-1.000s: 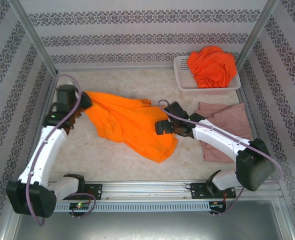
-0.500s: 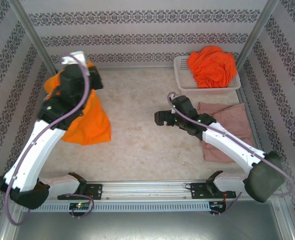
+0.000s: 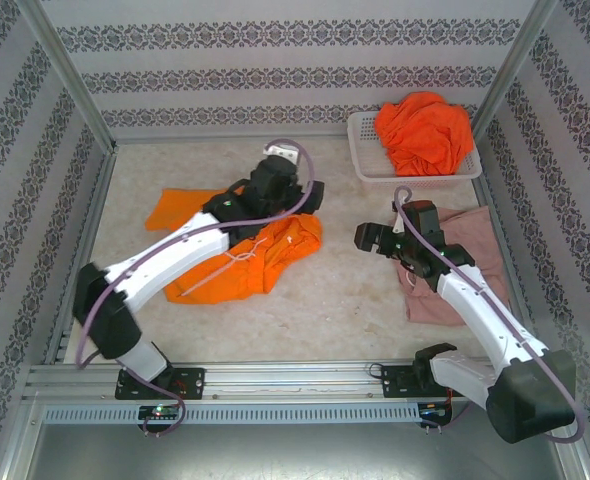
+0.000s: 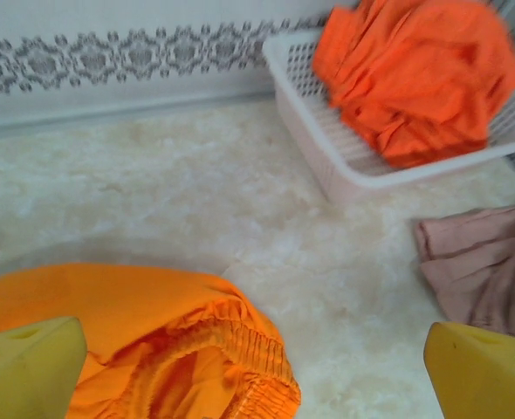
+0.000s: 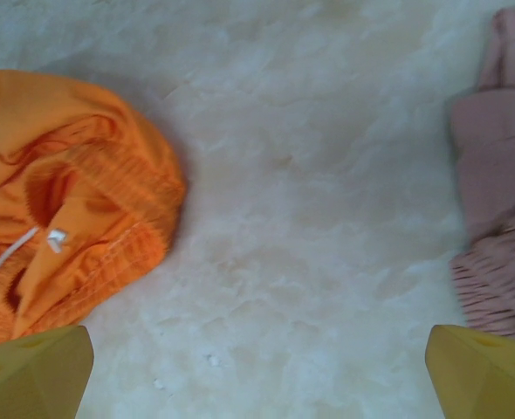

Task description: Fold and stack the shorts

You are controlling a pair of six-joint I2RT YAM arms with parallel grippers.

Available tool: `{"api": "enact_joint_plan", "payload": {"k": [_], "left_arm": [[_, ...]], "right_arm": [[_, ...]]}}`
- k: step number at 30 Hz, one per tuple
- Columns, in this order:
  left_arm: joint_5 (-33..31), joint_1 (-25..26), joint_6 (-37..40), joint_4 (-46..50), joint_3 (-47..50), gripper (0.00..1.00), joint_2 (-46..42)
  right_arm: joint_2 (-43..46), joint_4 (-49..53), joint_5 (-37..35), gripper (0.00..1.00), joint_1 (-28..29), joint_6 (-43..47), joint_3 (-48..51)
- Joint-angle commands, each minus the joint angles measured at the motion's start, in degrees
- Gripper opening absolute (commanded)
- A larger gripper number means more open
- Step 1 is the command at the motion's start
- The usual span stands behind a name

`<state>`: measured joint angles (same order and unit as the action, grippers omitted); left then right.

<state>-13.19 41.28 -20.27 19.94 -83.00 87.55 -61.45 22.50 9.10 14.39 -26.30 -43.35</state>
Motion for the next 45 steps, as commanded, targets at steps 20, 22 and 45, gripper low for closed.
{"api": "enact_joint_plan", "payload": {"k": [20,22,45], "left_arm": [[10.6,0.19,-2.63,5.09,35.5,0.72,-11.21],[9.51,0.93,-2.52,5.37,35.48,0.72,-9.65],[1.04,2.41,-5.79,6.0,35.06,0.39,2.06]], "right_arm": [[-38.95,-3.8,-0.84,0.84,12.49,-19.83,-21.69],[-40.32,-3.89,-0.62,0.84,12.7,-20.25,-21.96],[-50.87,-0.38,-7.5,0.51,14.94,-13.41,-29.69]]}}
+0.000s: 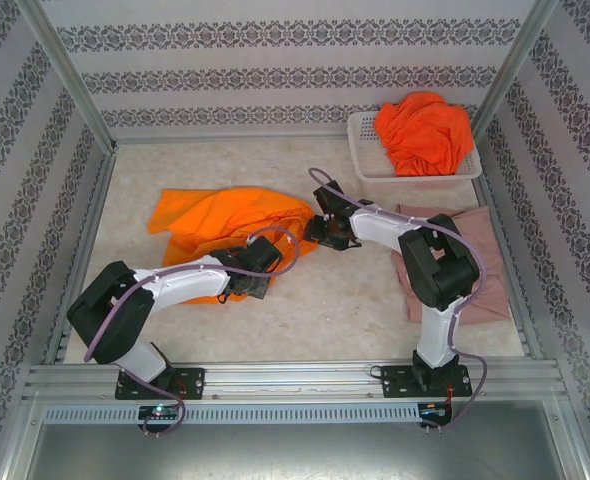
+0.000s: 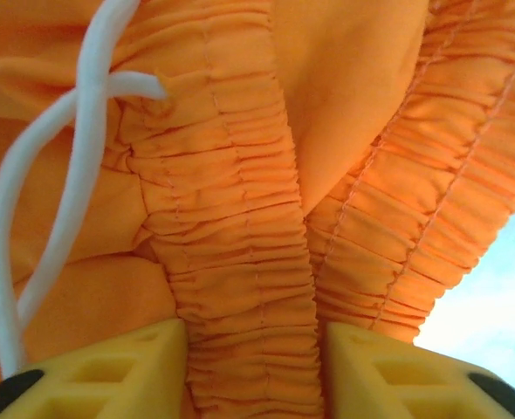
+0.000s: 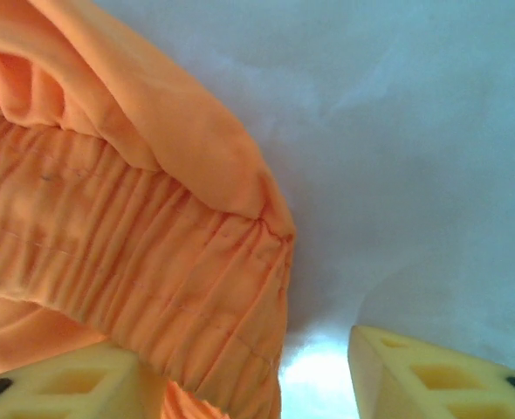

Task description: Fold and stack the shorts

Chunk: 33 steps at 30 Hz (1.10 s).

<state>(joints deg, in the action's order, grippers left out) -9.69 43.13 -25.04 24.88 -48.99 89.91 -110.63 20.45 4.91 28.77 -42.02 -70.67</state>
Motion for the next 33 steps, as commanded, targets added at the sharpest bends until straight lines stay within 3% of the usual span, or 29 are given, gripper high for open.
{"api": "enact_joint_plan", "payload": {"k": [1,7,11,20,24,26,29,33], "left_arm": [[-2.52,0.55,-1.12,0.94,1.29,0.34,-0.37],[-2.39,0.55,-1.58,1.62,1.93,0.0,-1.22],[-3.86,0.55,-1.91,3.6,3.34,0.0,-6.0],[-4.74,0.55,-5.1,6.01,10.63,0.0,-22.65],[-4.16,0.55,-7.75,7.25,13.81,0.0,-26.75],[-4.76,0.55,-8.68,8.13,14.76,0.0,-28.73],[-7.23,0.6,-8.4,9.87,13.79,0.0,-32.28],[-13.23,-0.46,-4.67,13.46,6.05,0.0,-35.02]], "right_arm": [[-2.06,1.7,-3.64,0.47,0.5,2.68,-2.85],[-3.34,2.82,-6.87,0.16,0.19,4.89,-5.16],[-1.75,2.56,-8.02,0.11,-2.2,5.81,-4.82],[-3.09,-1.19,0.76,0.09,-8.81,1.85,-3.4],[-5.15,-1.98,3.33,0.0,-10.26,-0.84,-4.67],[-5.65,-2.69,4.57,0.0,-10.59,-2.02,-5.53],[-5.74,-3.46,5.84,0.0,-9.89,-2.72,-8.8],[-5.86,-2.91,5.43,0.0,-6.55,-0.18,-20.16]]}}
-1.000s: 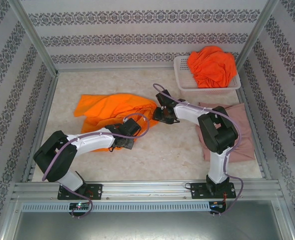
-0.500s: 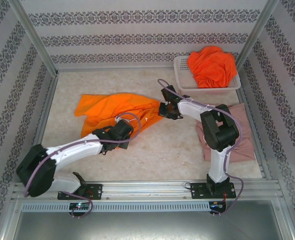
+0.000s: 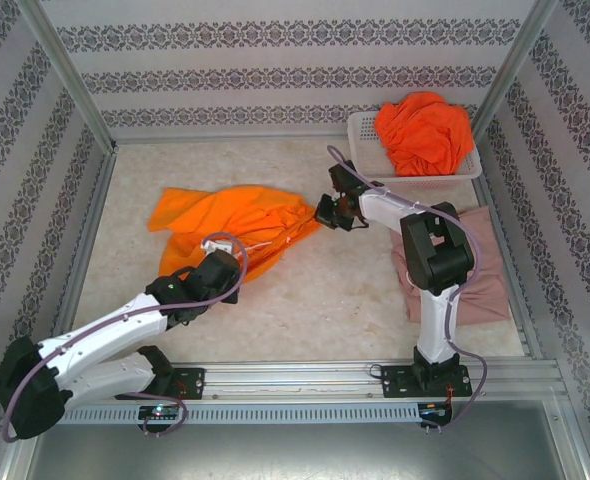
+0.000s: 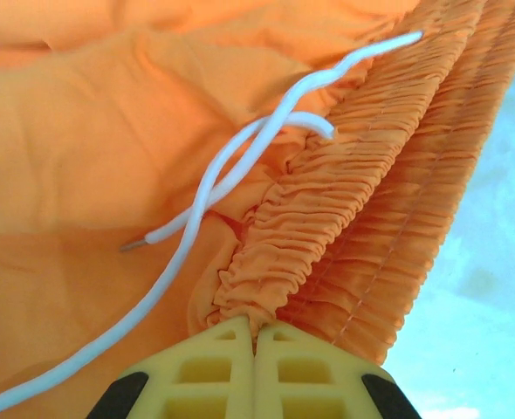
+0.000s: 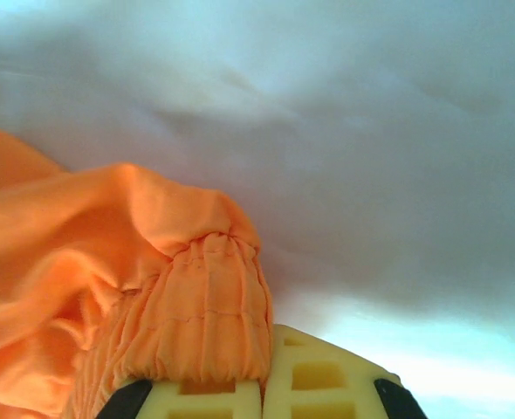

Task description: Fold and stack the shorts

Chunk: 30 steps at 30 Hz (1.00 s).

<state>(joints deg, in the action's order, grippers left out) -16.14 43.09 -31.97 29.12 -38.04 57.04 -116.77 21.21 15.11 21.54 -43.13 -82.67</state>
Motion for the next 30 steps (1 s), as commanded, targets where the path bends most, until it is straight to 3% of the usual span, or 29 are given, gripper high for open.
{"api": "enact_joint_plan", "payload": {"k": [1,8,12,14,22,25,30], "left_arm": [[-8.12,-1.36,3.79,10.27,-7.21,0.0,-2.39],[-6.78,-16.23,14.88,14.32,-20.82,0.0,-6.91],[-12.68,-21.03,21.95,20.0,-30.28,0.0,-9.81],[-17.49,-21.42,25.08,22.33,-35.56,0.0,-10.81],[-33.03,-21.49,45.3,18.41,-55.53,0.0,-10.12],[-29.74,-21.48,50.36,14.59,-61.66,0.0,-7.83],[-19.35,-21.52,50.42,14.23,-67.5,0.0,-1.62]], "right_arm": [[-0.29,-3.32,-4.83,0.0,1.76,1.88,-12.25],[-12.26,1.38,1.09,0.0,8.78,2.24,-47.41],[-26.66,3.15,5.77,0.0,13.76,-2.59,-76.4],[-32.57,-0.41,5.71,0.0,15.94,-6.46,-86.17],[-33.9,-17.73,1.3,0.0,19.9,-13.28,-83.04],[-34.09,-21.03,1.54,0.0,19.28,-15.33,-83.59],[-32.83,-22.86,3.02,0.0,16.24,-16.23,-83.97]]}}
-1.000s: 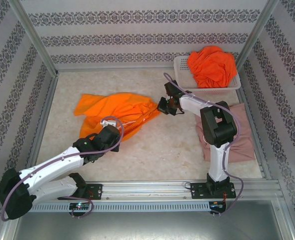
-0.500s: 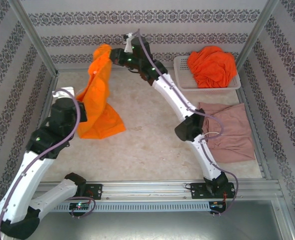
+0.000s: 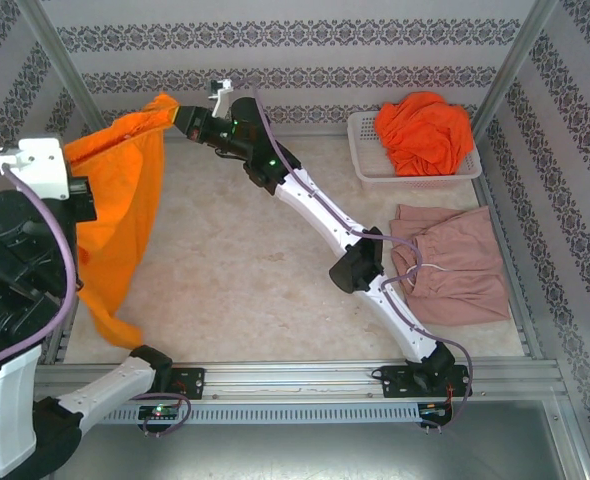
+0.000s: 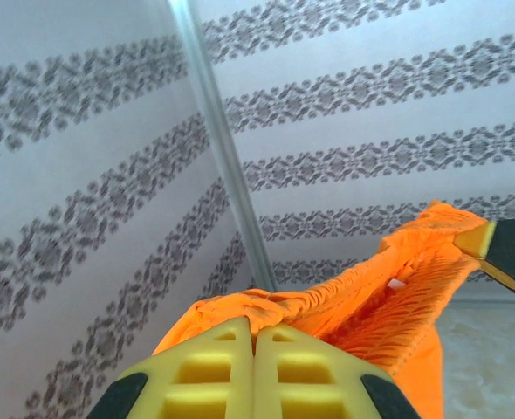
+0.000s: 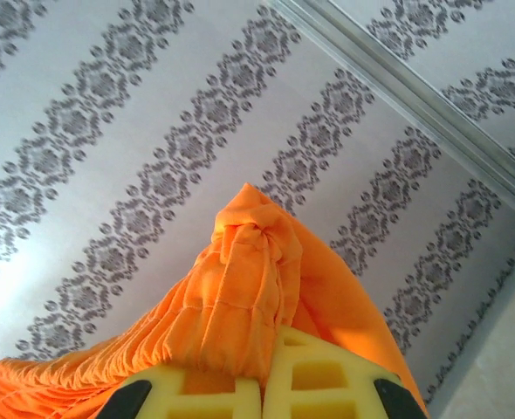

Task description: Fold and stack the shorts

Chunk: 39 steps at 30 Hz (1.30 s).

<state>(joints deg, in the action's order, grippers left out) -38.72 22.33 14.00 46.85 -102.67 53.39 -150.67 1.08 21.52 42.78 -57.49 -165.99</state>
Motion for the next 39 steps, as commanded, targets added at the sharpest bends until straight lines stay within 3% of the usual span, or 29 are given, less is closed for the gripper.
{"api": "enact_joint_plan", "payload": {"k": [1,5,9,15,17,20,23,28,30,33,37,39], "left_arm": [[5.18,-0.67,3.63,-2.89,-3.57,0.0,3.43],[13.36,0.52,-1.33,-5.23,-1.25,0.0,4.65],[18.55,6.64,-7.27,-12.34,10.76,0.0,1.72],[9.61,27.4,-11.26,-25.98,31.98,0.0,1.34],[7.22,34.44,-12.42,-32.45,37.24,0.0,3.55],[6.39,41.13,-14.9,-39.47,40.18,0.0,10.09],[10.77,44.22,-20.45,-43.76,39.38,0.0,18.08],[18.18,44.91,-27.7,-50.66,38.97,0.02,28.66],[20.48,45.04,-28.75,-50.89,37.55,0.1,32.44],[23.86,44.99,-29.12,-51.51,36.19,0.32,35.31],[23.7,43.14,-29.12,-49.35,36.4,0.8,30.01],[24.13,40.44,-30.26,-46.28,37.36,0.87,24.94]], "right_arm": [[1.43,-3.22,-3.01,0.0,-5.72,-2.1,-0.65],[2.77,-3.18,0.43,0.0,-9.23,-1.71,-0.46],[4.65,-0.36,7.07,0.0,-13.69,0.62,3.4],[6.26,5.81,14.49,0.0,-19.04,6.1,11.63],[6.68,9.91,15.39,0.0,-20.65,9.74,13.79],[8.67,14.84,15.02,0.0,-23.03,15.06,19.27],[12.62,15.73,13.31,0.01,-25.36,18.76,27.87],[18.21,17.04,7.84,0.07,-27.19,25.1,38.11],[19.07,18.62,5.07,0.11,-27.37,27.6,39.86],[20.16,20.31,0.54,0.22,-27.86,29.27,41.46],[23.93,21.84,-3.9,0.54,-29.42,28.97,42.63],[27.01,22.46,-4.92,0.63,-29.61,29.82,43.28]]}}
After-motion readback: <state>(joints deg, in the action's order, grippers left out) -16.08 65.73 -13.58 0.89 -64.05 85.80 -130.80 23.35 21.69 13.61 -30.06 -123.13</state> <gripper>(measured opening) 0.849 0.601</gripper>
